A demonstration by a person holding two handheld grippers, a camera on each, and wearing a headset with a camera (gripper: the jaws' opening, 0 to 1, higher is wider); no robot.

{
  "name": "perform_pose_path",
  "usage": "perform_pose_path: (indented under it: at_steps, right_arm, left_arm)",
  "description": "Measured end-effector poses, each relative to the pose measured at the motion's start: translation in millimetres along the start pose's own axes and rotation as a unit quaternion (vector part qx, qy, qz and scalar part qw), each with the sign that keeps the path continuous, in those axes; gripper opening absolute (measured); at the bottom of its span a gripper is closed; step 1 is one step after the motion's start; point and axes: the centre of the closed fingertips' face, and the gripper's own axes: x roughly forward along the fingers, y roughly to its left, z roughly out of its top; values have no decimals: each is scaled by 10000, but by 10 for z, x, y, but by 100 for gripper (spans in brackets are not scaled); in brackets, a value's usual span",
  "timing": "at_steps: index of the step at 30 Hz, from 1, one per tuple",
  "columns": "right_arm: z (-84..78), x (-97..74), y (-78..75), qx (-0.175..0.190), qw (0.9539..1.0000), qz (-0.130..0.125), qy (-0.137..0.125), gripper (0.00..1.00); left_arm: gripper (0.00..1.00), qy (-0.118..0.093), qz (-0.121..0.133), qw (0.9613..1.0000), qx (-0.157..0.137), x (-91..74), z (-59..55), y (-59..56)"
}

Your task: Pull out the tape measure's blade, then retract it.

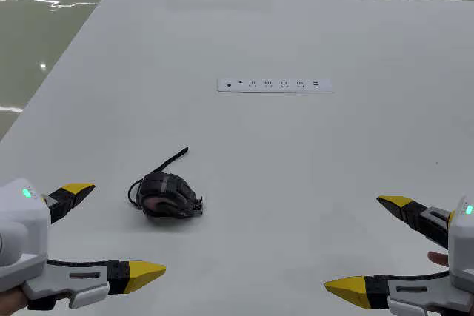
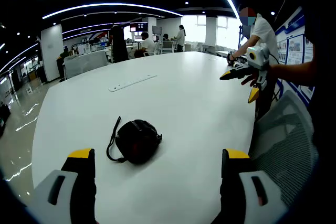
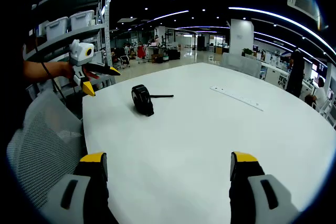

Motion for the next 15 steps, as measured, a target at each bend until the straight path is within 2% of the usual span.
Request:
perform_pose_path:
  at_steps: [15]
  right_arm:
    - [-23, 9, -16, -35, 10000, 72, 15, 98]
  left_arm:
    - [96, 38, -68, 10000, 57, 20, -22, -8]
